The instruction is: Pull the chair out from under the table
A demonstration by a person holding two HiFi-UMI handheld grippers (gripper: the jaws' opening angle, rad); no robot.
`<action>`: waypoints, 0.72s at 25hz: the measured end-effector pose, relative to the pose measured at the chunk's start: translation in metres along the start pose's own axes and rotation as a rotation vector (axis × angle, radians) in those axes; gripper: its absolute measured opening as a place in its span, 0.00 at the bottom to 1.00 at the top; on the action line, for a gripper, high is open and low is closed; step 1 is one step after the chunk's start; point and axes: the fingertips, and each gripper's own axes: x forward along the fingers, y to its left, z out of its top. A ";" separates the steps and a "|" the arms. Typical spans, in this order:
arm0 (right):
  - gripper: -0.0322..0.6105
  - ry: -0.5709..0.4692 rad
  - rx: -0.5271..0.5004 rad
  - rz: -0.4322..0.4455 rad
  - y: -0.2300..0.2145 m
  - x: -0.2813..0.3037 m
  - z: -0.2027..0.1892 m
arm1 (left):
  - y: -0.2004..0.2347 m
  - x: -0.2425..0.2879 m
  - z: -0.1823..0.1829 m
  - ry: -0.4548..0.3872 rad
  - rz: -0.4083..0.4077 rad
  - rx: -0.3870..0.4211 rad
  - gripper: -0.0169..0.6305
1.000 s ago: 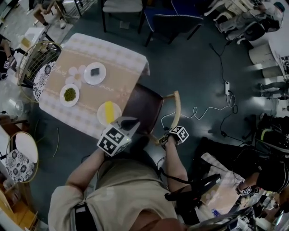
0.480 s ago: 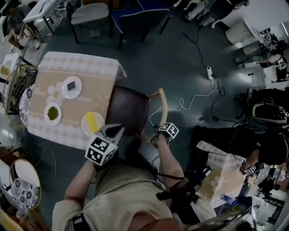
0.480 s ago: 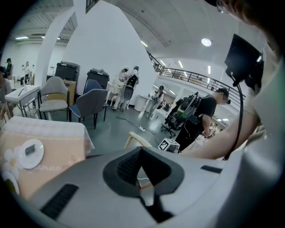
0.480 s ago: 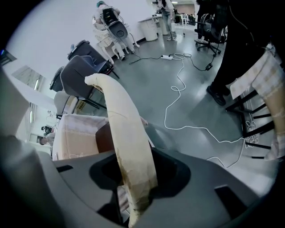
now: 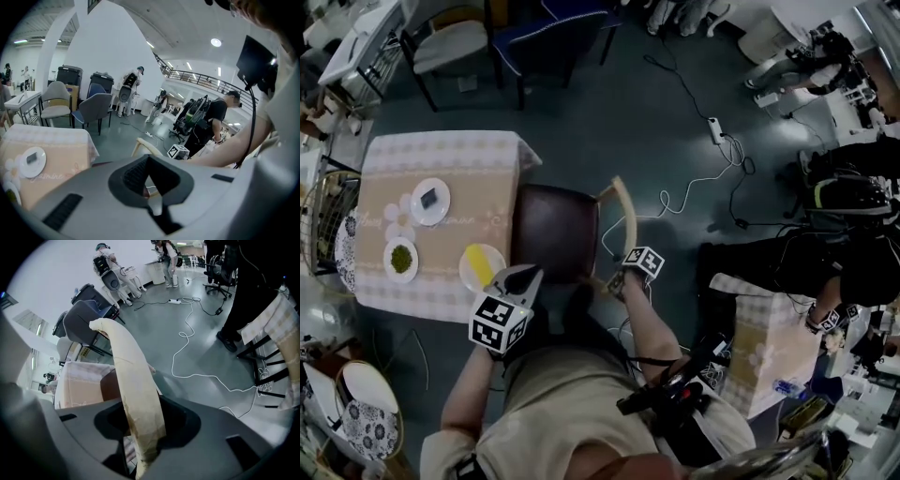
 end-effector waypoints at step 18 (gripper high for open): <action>0.31 0.004 0.003 -0.017 -0.011 -0.003 0.007 | -0.001 0.011 0.003 0.012 -0.007 -0.007 0.03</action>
